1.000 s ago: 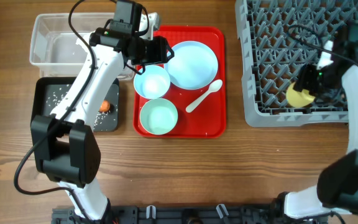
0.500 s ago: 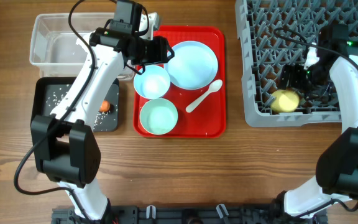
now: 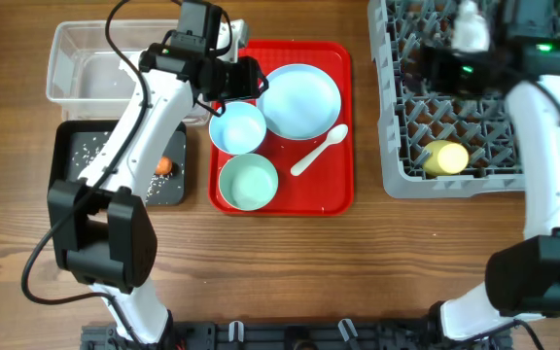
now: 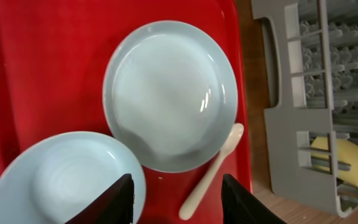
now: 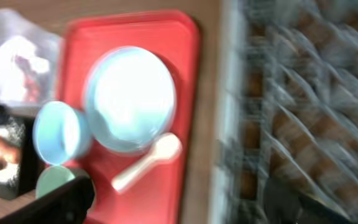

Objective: Sort waste into correct bins and load items into the dishwasher rack
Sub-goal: 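Lower the yellow cup into the dish rack with the right gripper, then grasp the light-blue plate rim with the right gripper and lift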

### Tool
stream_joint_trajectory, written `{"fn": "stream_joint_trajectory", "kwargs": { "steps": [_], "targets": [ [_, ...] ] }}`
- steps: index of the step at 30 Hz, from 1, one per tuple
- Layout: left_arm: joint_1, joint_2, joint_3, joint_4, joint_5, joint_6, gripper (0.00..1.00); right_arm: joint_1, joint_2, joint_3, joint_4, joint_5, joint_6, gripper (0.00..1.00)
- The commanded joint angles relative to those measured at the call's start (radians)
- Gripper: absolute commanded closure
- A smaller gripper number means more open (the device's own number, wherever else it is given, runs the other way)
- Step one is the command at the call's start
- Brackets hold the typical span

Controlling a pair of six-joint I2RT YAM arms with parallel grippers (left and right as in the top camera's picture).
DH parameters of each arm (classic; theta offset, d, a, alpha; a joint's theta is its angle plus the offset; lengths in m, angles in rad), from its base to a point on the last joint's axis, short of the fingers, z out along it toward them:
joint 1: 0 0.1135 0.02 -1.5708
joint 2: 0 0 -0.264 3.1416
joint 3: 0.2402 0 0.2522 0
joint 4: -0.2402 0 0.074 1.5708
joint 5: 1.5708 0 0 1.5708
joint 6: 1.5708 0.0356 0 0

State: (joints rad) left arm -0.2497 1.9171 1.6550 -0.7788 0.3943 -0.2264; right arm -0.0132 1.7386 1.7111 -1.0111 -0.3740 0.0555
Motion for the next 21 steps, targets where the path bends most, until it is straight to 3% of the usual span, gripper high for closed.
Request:
{"fn": "stream_joint_trajectory", "kwargs": {
  "steps": [1,6,9,15,18,21],
  "targets": [
    [0.069,-0.057,0.016,-0.018,-0.025,-0.019,0.51,0.128,0.008,0.005,0.113,0.134,0.106,0.15],
    [0.174,-0.234,0.026,-0.035,-0.056,-0.018,0.39,0.238,0.157,0.002,0.24,0.209,0.131,0.31],
    [0.222,-0.298,0.026,-0.034,-0.081,-0.017,0.26,0.249,0.277,0.002,0.259,0.208,0.13,0.42],
    [0.248,-0.298,0.025,-0.042,-0.116,-0.018,0.19,0.262,0.438,0.002,0.275,0.197,0.089,0.48],
    [0.248,-0.298,0.025,-0.046,-0.116,-0.017,0.0,0.262,0.485,0.002,0.298,0.179,0.074,0.49],
    [0.248,-0.298,0.025,-0.063,-0.116,-0.018,0.0,0.264,0.512,0.002,0.305,0.18,0.048,0.51]
  ]
}}
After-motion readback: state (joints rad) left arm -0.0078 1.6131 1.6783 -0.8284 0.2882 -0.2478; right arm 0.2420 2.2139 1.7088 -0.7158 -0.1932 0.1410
